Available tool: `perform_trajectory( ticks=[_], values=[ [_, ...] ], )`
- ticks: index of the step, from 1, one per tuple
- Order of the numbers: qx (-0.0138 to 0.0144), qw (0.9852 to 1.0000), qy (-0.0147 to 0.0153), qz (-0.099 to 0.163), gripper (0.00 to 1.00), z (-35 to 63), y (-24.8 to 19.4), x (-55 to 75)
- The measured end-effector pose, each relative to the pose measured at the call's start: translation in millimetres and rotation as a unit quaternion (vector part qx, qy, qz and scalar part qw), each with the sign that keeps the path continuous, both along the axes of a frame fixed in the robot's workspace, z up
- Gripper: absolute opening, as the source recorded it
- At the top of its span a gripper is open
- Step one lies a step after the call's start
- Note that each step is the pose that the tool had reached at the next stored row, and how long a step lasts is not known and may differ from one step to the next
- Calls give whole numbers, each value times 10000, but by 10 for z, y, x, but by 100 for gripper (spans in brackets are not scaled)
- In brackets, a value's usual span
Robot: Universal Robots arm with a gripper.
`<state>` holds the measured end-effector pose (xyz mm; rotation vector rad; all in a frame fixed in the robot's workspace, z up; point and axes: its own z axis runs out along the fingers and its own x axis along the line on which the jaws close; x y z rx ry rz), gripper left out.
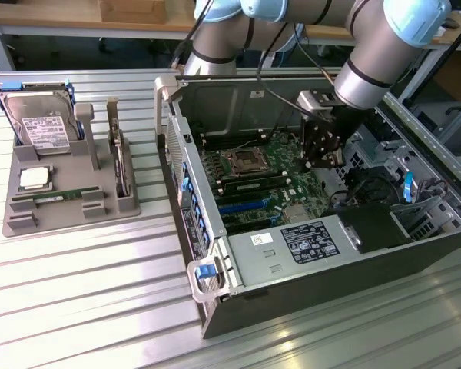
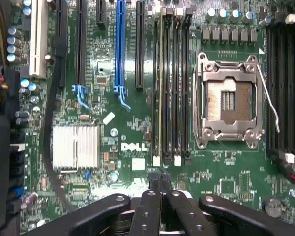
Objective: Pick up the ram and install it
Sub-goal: 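Insert the ram into the slot, then press down the ram until it locks into place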
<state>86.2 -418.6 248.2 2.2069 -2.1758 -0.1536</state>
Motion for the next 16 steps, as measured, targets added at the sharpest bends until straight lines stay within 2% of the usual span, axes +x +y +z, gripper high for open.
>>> perform_trajectory(
  ticks=[4,11,16],
  values=[
    [0,10000,0,0,10,351,0,5],
    [1,10000,0,0,10,343,0,-25],
    [1,10000,0,0,10,159,0,-213]
  ],
)
